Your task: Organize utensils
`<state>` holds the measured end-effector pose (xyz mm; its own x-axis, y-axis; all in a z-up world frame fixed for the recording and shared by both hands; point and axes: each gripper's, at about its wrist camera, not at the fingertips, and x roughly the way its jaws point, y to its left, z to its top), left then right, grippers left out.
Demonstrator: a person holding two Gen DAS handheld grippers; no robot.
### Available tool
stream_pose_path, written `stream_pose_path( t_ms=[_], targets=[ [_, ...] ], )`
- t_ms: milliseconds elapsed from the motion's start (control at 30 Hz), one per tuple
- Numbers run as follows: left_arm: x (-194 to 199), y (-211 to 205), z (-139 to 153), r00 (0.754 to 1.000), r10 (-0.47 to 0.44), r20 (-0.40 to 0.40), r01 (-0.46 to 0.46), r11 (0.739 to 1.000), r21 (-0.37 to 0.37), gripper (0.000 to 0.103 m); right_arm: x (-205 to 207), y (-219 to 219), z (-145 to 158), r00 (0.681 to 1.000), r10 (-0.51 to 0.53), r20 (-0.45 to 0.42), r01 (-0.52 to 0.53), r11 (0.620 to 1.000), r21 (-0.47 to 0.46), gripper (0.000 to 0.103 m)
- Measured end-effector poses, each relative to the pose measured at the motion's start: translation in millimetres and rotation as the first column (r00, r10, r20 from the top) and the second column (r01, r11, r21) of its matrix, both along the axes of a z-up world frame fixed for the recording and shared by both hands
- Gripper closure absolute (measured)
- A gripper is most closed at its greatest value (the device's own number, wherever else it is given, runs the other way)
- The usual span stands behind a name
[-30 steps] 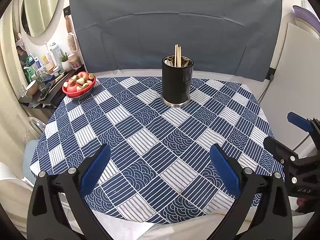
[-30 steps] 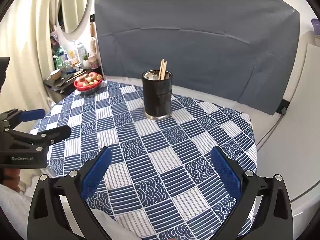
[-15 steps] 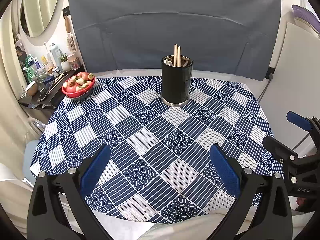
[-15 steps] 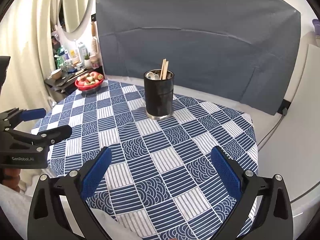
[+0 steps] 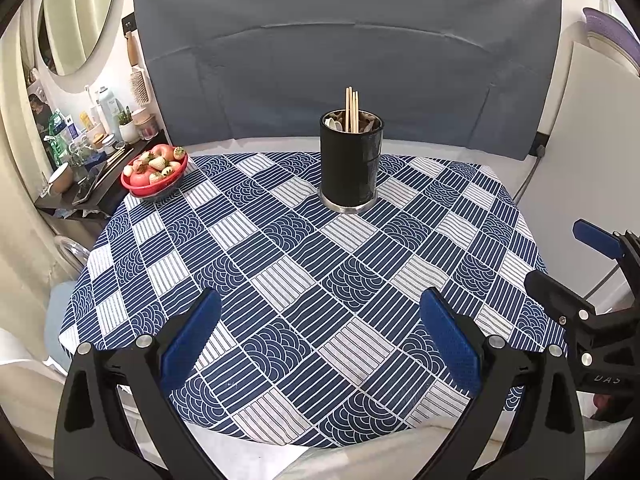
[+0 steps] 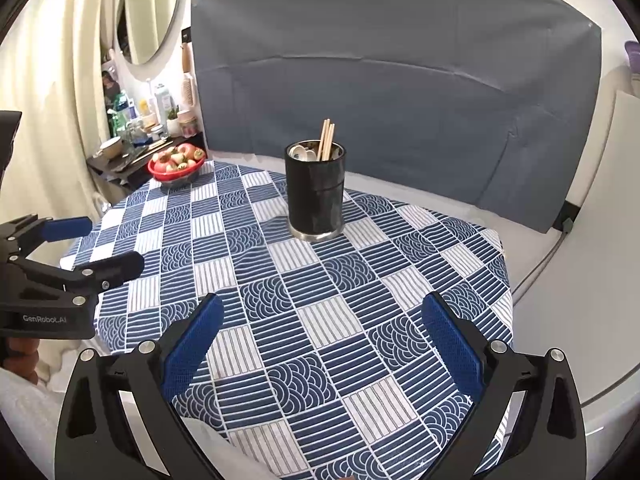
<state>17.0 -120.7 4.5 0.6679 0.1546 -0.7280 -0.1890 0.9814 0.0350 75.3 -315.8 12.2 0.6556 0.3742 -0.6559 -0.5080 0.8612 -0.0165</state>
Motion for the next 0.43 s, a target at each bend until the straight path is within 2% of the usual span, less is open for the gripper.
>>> stream_pose_path(
  t_ms=[167, 333, 433],
  targets=[
    [2, 0, -1, 1.000, -0.001, -0.001, 0.001, 1.000, 0.001, 0.006, 3, 1, 0, 1.000, 0.006, -0.003, -0.006, 1.000, -0.003, 0.008],
    [7, 1, 2, 1.000, -0.022, 0.009, 0.022, 0.999, 0.035, 0.006, 10, 4, -1, 0.999, 0.037, -0.016, -0.037, 0.999, 0.002, 0.008],
    [12, 6, 1, 0.999, -0.043, 0.007, 0.043, 0.999, 0.008, 0.006, 16, 7, -1, 0.998, 0.054, -0.027, -0.054, 0.999, 0.010, 0.008]
  ],
)
